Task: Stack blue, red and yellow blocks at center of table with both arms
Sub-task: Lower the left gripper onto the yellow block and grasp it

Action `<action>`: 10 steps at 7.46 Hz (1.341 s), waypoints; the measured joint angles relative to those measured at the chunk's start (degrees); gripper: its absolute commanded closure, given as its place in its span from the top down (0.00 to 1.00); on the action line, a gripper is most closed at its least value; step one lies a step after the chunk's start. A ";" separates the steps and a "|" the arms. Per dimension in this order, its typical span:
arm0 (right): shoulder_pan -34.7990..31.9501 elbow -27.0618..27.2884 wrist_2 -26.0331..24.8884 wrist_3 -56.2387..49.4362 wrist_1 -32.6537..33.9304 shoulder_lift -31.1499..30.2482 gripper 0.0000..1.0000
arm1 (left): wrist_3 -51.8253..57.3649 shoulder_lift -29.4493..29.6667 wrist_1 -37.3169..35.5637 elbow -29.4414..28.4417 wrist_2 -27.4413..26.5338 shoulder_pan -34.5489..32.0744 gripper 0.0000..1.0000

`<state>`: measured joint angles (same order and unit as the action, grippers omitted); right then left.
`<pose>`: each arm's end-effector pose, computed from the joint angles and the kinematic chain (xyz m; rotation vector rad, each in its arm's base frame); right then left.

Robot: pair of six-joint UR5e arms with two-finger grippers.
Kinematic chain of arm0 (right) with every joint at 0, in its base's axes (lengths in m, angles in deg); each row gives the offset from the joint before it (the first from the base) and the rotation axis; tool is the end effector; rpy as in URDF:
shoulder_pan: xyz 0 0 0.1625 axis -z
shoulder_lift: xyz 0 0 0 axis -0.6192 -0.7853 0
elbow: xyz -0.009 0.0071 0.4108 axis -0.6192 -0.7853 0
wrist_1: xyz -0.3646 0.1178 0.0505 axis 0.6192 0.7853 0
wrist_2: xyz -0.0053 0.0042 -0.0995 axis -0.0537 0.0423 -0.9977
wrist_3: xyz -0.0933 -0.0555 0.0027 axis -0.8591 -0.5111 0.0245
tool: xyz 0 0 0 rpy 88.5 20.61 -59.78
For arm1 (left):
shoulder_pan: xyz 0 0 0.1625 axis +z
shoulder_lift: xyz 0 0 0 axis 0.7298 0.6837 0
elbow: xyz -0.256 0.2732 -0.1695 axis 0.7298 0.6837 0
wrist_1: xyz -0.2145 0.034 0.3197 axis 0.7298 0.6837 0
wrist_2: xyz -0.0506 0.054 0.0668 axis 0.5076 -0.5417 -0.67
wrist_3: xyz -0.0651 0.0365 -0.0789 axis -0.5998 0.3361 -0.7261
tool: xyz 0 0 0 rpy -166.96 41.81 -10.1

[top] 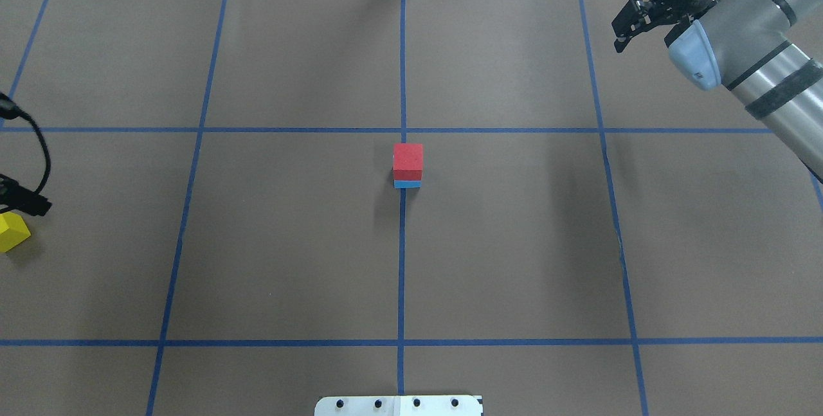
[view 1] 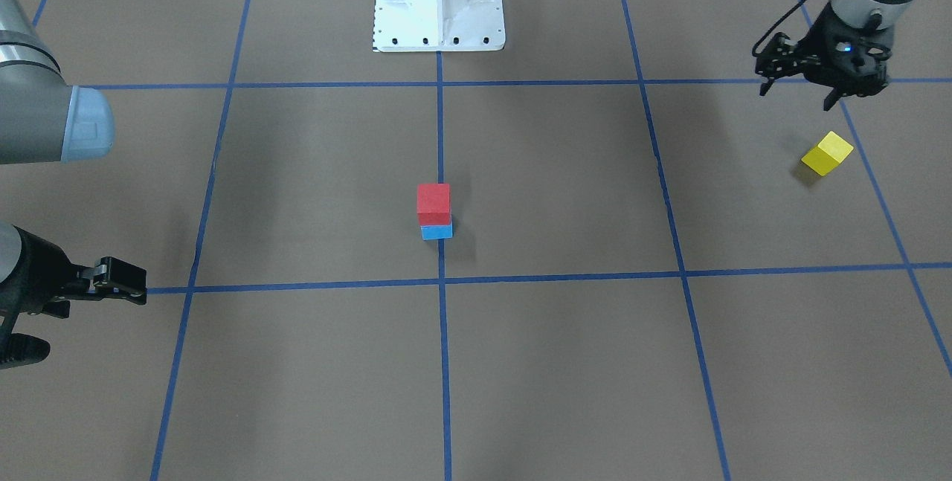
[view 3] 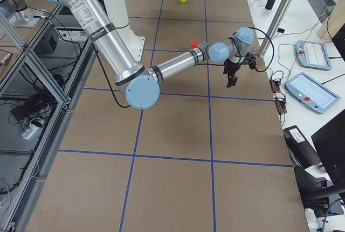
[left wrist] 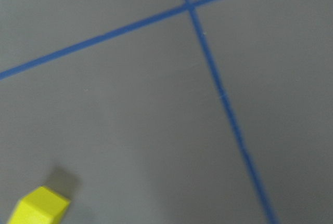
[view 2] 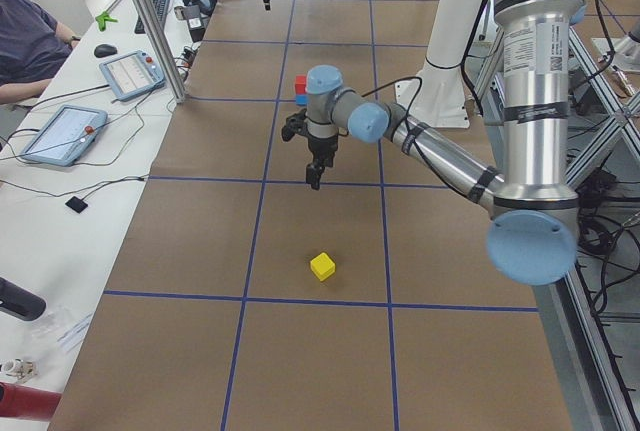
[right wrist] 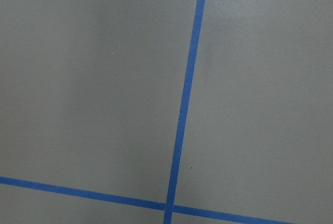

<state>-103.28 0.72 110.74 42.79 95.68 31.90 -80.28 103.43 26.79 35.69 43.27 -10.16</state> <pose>-0.2319 -0.6421 0.3896 0.0382 -0.8142 -0.1323 0.1491 -0.3712 0.4717 0.2043 0.6907 0.3929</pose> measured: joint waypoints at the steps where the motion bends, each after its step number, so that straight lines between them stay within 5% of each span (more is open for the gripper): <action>1: 0.04 0.00 -0.02 -0.01 -0.01 0.00 1.00 | 0.90 -6.31 16.28 -6.95 0.21 -0.96 0.99; 3: 0.04 0.01 -0.03 -0.12 -0.02 -0.07 1.00 | -1.27 -10.27 35.70 -19.50 0.51 -1.40 0.99; 10: 0.07 -0.06 -0.12 -0.41 -0.04 -0.61 1.00 | -2.07 -3.66 39.34 -29.89 0.72 -1.07 0.99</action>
<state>-103.21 0.66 110.62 42.38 95.64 31.29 -82.35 99.77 66.13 5.80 43.99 -11.23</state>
